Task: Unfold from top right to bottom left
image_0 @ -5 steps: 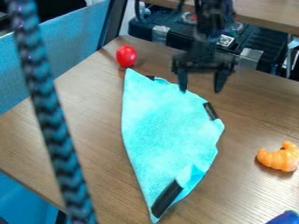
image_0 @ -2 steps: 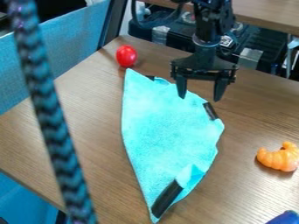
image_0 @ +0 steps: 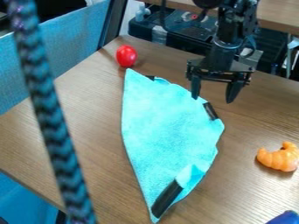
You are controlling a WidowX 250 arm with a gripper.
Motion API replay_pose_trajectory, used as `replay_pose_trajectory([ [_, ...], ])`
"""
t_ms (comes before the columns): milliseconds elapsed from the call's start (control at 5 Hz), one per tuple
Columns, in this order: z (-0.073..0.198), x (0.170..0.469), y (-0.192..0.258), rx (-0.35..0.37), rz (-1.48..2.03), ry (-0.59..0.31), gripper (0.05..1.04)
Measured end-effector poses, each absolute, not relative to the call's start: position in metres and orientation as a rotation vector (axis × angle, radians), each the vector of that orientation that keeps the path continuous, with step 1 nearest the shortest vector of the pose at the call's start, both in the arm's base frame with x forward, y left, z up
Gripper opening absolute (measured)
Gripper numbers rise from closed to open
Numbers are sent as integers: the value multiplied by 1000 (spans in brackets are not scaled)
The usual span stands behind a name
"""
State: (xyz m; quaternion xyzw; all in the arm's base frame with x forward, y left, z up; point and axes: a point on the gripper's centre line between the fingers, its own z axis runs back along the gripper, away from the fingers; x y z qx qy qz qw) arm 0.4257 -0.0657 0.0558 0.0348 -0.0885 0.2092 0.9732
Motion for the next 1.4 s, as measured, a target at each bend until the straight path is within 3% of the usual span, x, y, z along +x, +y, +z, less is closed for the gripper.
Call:
replay_pose_trajectory([
  [400, 63, 429, -65, 106, 507, -168, 1000],
  [1400, 36, 427, -81, 150, 514, -122, 1000],
])
